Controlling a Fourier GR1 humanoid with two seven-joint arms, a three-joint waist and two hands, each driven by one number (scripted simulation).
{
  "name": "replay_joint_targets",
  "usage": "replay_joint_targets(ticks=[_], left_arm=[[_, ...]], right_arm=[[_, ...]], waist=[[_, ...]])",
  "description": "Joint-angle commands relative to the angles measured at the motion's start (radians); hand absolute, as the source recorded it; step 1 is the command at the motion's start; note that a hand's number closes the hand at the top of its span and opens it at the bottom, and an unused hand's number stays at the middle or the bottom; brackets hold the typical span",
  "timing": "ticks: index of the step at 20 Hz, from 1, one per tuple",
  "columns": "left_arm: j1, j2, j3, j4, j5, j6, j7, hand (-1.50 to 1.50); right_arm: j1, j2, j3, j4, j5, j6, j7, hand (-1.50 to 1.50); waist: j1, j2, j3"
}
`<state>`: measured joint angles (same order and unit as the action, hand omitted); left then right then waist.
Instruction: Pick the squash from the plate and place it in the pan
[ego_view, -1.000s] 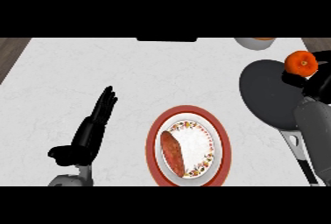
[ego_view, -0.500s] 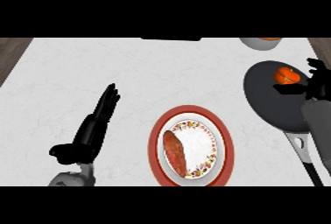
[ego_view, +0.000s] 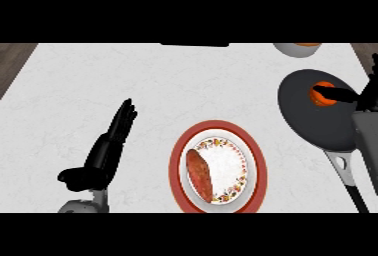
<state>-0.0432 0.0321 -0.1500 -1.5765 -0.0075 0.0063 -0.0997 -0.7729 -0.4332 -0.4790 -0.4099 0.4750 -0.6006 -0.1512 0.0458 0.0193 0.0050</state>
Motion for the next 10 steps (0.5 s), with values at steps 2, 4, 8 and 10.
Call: replay_joint_targets(ticks=[2,4,8,10], left_arm=[[0.025,0.007,0.012,0.011,0.002,-0.003,-0.016,0.00],[0.058,-0.013,-0.031,-0.078,-0.031,0.033,0.036,0.00],[0.036,0.023,0.045,-0.004,0.006,0.006,-0.014,0.00],[0.018,0.058,0.075,-0.016,0.052,-0.046,0.008,0.00]], right_arm=[[0.013,0.002,-0.110,-0.007,-0.138,0.027,-0.173,-1.50],[0.063,-0.029,-0.156,-0.026,-0.202,0.103,-0.215,-1.50],[0.130,-0.015,-0.180,-0.104,-0.295,0.270,-0.248,-1.50],[0.193,-0.003,-0.201,-0.109,-0.345,0.374,-0.321,-1.50]], waist=[[-0.020,-0.009,-0.002],[-0.028,-0.015,-0.002],[-0.054,-0.023,-0.005],[-0.056,-0.023,-0.005]])
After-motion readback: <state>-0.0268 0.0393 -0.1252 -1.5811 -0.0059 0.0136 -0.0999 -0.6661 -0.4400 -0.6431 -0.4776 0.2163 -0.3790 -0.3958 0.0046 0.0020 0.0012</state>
